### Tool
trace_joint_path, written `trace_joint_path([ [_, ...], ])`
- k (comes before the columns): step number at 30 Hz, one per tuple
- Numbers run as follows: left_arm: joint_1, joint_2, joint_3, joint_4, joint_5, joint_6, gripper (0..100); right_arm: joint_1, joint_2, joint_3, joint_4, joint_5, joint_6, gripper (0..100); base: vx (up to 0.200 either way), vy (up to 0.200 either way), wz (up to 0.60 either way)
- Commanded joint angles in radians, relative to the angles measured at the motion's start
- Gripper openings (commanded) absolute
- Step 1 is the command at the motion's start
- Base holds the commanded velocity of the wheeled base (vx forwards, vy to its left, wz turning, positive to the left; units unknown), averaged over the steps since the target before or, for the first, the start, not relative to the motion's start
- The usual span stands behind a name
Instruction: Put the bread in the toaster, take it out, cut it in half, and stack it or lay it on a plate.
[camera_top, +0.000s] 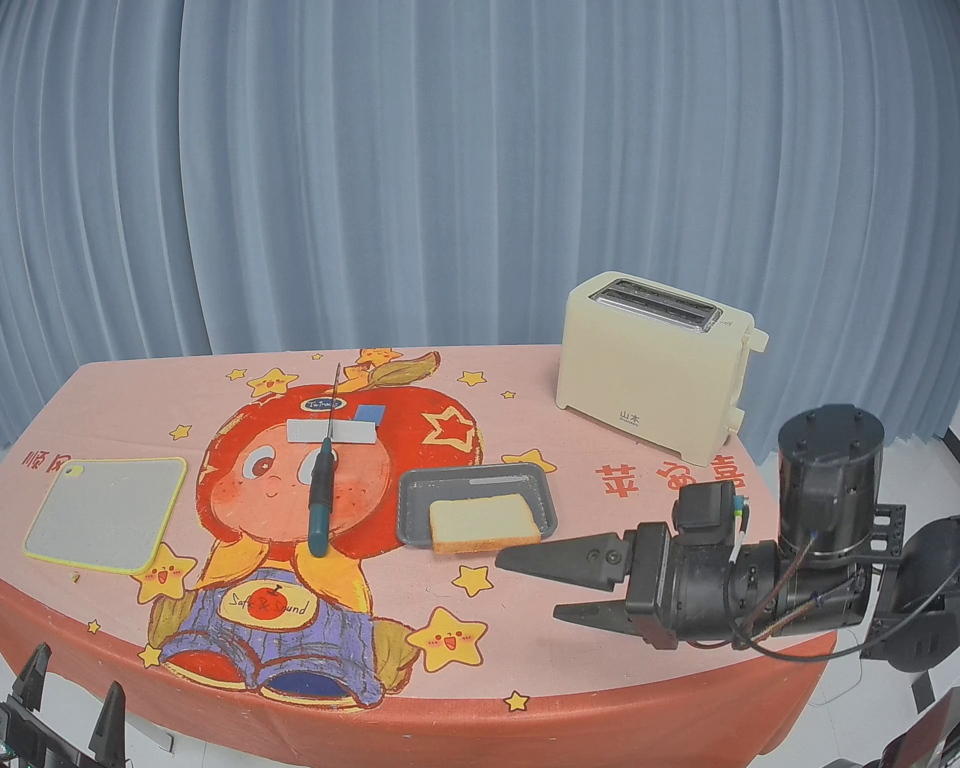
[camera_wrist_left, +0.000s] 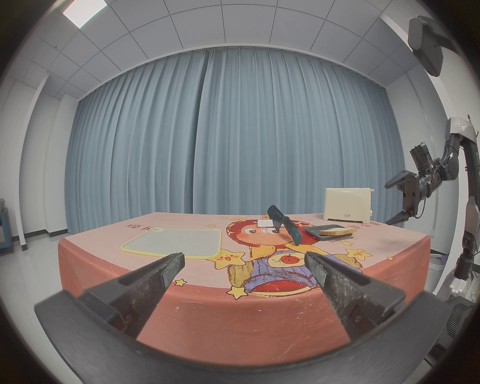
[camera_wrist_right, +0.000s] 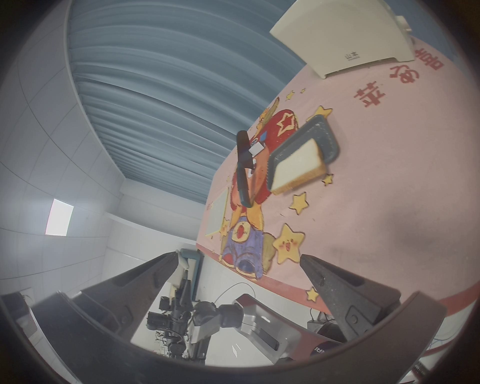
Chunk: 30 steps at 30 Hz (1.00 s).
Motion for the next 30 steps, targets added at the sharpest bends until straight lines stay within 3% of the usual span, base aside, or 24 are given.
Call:
trace_joint_path([
  [1, 0.000, -0.013, 0.018, 0.000, 0.000, 0.000, 100, -0.029, 0.064, -0.060, 0.001, 0.040, 0.004, 100, 0.000, 0.000, 0.00],
  [4, 0.000, -0.013, 0.018, 0.000, 0.000, -0.002, 100, -0.036, 0.105, -0.083, 0.001, 0.061, 0.004, 100, 0.000, 0.000, 0.00],
  [14, 0.000, -0.013, 0.018, 0.000, 0.000, 0.000, 100, -0.058, 0.236, -0.158, -0.037, 0.063, 0.022, 100, 0.000, 0.000, 0.00],
  [16, 0.000, -0.013, 0.018, 0.000, 0.000, 0.000, 100, -0.064, 0.248, -0.160, -0.063, 0.063, 0.039, 100, 0.000, 0.000, 0.00],
  [21, 0.000, -0.013, 0.018, 0.000, 0.000, 0.000, 100, -0.076, 0.305, -0.160, -0.183, 0.065, 0.142, 100, 0.000, 0.000, 0.00],
  [24, 0.000, -0.013, 0.018, 0.000, 0.000, 0.000, 100, -0.101, 0.323, -0.160, -0.212, 0.075, 0.168, 100, 0.000, 0.000, 0.00],
  [26, 0.000, -0.013, 0.018, 0.000, 0.000, 0.000, 100, -0.116, 0.349, -0.167, -0.240, 0.112, 0.209, 100, 0.000, 0.000, 0.00],
  [30, 0.000, -0.013, 0.018, 0.000, 0.000, -0.002, 100, -0.135, 0.357, -0.174, -0.243, 0.123, 0.232, 100, 0.000, 0.000, 0.00],
])
